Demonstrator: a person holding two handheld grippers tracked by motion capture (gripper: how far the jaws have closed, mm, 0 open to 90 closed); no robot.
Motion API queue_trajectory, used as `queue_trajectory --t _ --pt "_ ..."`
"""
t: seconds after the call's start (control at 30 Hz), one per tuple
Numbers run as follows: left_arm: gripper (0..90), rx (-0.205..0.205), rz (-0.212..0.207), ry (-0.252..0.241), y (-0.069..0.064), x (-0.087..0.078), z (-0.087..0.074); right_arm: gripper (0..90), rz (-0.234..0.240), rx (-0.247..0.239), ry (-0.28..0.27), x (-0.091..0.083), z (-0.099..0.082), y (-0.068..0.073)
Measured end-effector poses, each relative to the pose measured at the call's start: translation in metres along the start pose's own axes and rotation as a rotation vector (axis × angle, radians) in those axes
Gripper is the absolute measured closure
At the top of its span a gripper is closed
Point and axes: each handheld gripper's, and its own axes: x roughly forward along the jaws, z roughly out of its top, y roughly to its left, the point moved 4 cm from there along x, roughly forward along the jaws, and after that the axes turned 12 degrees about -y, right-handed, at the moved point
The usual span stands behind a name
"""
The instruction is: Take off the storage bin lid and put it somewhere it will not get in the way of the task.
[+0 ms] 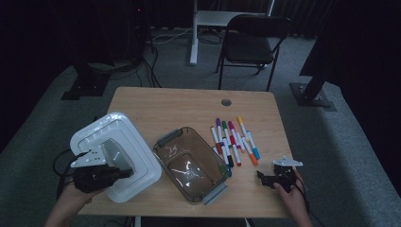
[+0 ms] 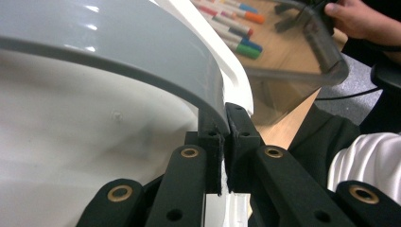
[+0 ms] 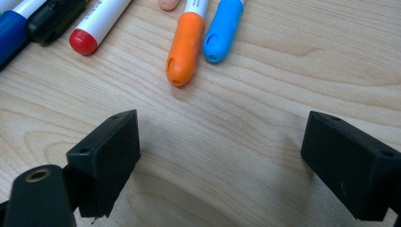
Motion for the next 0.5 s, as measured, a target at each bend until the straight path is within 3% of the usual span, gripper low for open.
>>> queue_trajectory --t 0.17,0.5 --pt "87.2 -0.034 -0.003 0.050 0.014 0.009 -0.019 12.1 0.000 0.000 0.001 0.000 0.000 0.000" --pt "87.1 -0.097 -0.052 0.125 0.035 0.048 -0.053 12.1 0.000 0.000 0.001 0.000 0.000 0.000"
